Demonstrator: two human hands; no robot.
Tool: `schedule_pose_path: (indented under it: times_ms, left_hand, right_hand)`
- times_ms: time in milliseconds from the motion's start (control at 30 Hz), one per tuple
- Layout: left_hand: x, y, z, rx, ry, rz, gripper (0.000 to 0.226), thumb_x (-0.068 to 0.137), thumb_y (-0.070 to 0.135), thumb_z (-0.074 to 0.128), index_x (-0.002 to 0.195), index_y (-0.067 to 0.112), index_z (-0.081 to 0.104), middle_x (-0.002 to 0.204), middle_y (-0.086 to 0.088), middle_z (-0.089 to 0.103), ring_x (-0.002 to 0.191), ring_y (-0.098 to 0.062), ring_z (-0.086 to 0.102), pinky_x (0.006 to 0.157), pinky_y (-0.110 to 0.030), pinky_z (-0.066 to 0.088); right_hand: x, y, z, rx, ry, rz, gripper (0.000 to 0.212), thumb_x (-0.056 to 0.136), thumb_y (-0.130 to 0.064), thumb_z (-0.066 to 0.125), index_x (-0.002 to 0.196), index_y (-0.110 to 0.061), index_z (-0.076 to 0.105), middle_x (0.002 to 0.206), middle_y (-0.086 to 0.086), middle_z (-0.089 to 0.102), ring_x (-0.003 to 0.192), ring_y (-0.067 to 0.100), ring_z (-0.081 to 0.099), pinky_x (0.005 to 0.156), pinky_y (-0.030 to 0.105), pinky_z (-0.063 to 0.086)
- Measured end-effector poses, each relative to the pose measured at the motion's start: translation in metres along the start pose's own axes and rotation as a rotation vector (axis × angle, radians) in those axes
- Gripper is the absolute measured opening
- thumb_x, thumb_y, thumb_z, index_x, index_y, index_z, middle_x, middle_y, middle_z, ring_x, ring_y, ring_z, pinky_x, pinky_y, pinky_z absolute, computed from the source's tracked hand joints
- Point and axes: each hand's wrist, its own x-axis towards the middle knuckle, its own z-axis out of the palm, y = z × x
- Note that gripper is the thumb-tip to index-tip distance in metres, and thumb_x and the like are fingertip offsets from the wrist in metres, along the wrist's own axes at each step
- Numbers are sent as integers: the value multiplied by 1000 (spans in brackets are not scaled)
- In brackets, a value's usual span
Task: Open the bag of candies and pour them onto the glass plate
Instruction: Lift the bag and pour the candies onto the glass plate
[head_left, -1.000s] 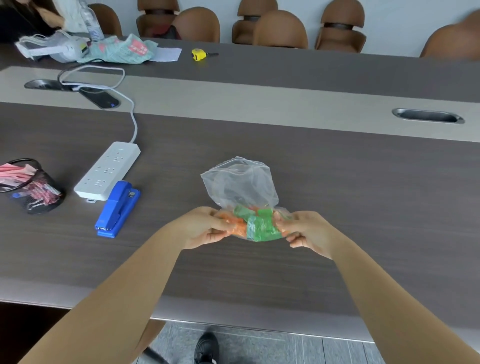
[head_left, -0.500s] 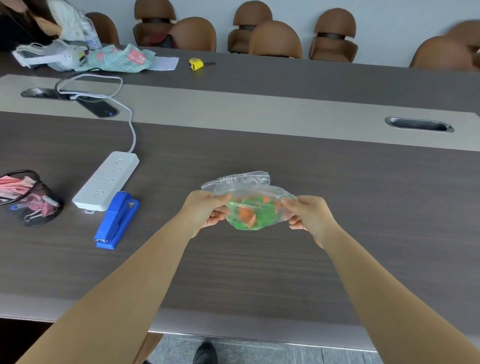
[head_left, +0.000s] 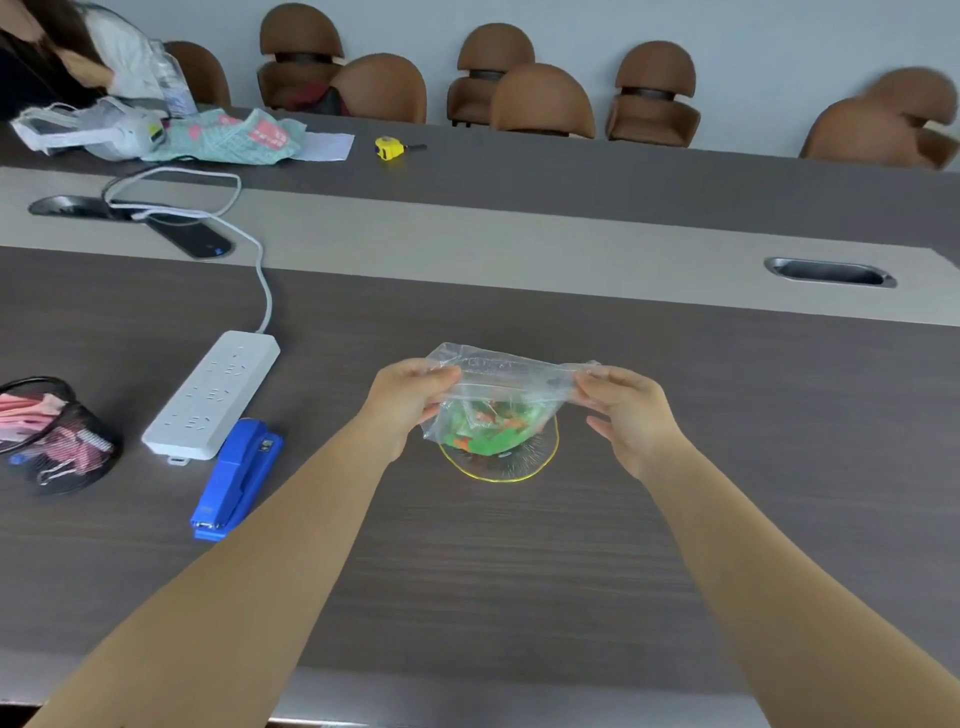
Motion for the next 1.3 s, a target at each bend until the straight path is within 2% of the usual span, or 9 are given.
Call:
schedule_pose_path:
  times_ms: [133,233,400,533,667,833,967,1067,1300]
  left_hand:
    - [5,9,-4,-53,-48,15,10,85,14,61,77,18,56,85,2,60,90,-16,57,78,-23,46]
    - [7,17,-5,-113,-114,-1,10,85,14,61,77,17,55,90,-1,61,99,-22,57,80,-27,48]
    - [11,29,-4,-217,-183,7,12,85,10,59,75,14,53,92,-5,61,92,-25,60,89,-37,48]
    - [16,40,-2,-282,-185,35,15,86,5,56,74,13,53,88,-2,61,86,-22,60,82,-35,50]
    - [21,48,-2,-287,-177,29,17,86,5,57,73,14,50,81,0,57,85,-21,59,76,-33,51]
    - [26,52,-5,-276,-146,38,20,84,7,59,70,15,49,79,-1,55,79,-18,57,71,-29,50]
    - [29,60,-3,-291,-149,67,18,85,8,59,72,16,49,80,0,57,78,-17,56,69,-27,48]
    - [28,70,-3,-301,-160,95,19,85,8,59,72,16,48,81,1,58,77,-16,56,70,-27,48]
    - [27,89,-1,-328,-184,159,19,86,4,57,72,16,49,83,0,58,77,-15,55,73,-27,49]
  right_hand:
    - [2,-11,0,62,-8,-14,16,83,-7,56,70,-17,56,91,2,63,92,19,59,95,38,39]
    - [4,-20,-1,155,-73,-29,19,85,-5,53,69,-16,53,81,3,64,81,18,62,82,35,48]
    - [13,-30,2,266,-103,-54,16,85,-3,52,72,-12,53,60,-1,71,76,22,65,86,41,49]
    - [17,-41,6,311,-85,-102,14,86,-2,50,75,-11,50,71,6,66,69,21,66,83,40,52]
    - [20,-49,11,315,-94,-128,14,86,-3,52,75,-11,50,53,-3,70,55,14,69,64,29,59]
    - [21,-57,16,323,-87,-151,17,86,0,51,72,-11,49,48,-4,67,49,11,67,54,23,59]
    - [22,-64,17,336,-70,-198,19,86,2,50,72,-11,49,69,6,58,65,20,62,59,22,59]
    - [25,-70,17,368,-73,-228,19,86,2,49,73,-11,49,75,7,53,71,20,59,61,22,59]
    - [25,-85,16,384,-54,-281,23,84,4,51,68,-13,51,53,-4,62,50,7,63,58,21,58]
